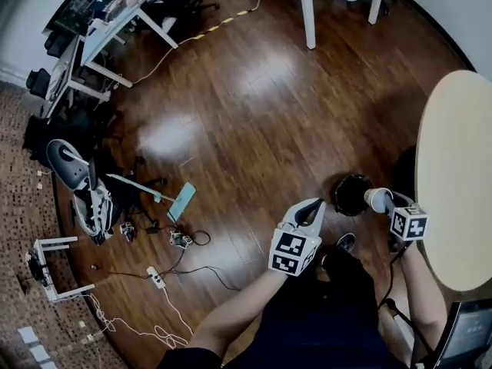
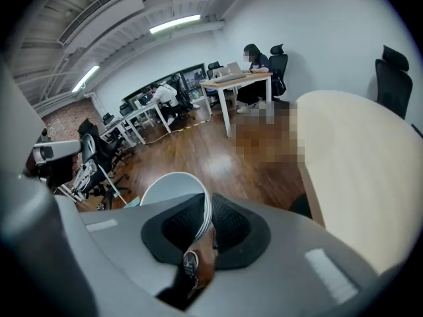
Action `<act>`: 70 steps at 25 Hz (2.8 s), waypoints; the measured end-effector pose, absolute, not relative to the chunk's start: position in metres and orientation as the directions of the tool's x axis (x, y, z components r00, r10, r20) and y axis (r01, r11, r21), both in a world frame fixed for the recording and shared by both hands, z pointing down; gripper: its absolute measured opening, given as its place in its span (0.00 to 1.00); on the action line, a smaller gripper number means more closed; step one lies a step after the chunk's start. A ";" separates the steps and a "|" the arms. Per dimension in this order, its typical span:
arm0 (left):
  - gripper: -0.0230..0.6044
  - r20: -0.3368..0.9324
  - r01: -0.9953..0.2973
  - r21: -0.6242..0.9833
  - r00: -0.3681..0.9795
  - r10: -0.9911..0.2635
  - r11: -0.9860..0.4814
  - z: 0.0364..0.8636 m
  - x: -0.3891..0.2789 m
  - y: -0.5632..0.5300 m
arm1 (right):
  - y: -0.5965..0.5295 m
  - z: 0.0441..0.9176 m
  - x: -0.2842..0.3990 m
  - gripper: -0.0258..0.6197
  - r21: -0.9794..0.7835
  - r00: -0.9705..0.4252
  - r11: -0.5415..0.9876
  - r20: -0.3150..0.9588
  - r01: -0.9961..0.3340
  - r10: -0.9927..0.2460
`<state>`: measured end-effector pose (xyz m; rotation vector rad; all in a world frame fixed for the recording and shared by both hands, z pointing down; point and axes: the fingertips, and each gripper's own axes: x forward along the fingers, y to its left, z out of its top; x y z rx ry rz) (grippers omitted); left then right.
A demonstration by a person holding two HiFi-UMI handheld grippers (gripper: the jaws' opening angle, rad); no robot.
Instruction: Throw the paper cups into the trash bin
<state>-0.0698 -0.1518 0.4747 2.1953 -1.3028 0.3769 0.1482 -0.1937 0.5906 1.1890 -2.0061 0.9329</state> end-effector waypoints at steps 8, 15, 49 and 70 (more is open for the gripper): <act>0.04 0.578 -0.867 0.291 0.496 -0.648 -0.404 0.550 -0.059 -0.164 | -0.186 0.677 0.148 0.10 -0.277 -0.378 0.273 0.799 -0.921 -0.468; 0.04 0.670 -0.876 0.273 0.469 -0.576 -0.397 0.651 -0.043 -0.144 | -0.182 0.798 0.150 0.10 -0.211 -0.345 0.343 0.851 -0.915 -0.397; 0.04 0.643 -0.902 0.334 0.429 -0.634 -0.272 0.726 -0.081 -0.154 | -0.198 1.147 0.129 0.20 -0.203 -0.254 0.314 0.958 -0.927 -0.132; 0.04 0.637 -0.892 0.373 0.446 -0.629 -0.255 0.717 -0.078 -0.164 | -0.231 1.125 0.120 0.36 -0.253 -0.312 0.230 0.910 -0.940 -0.274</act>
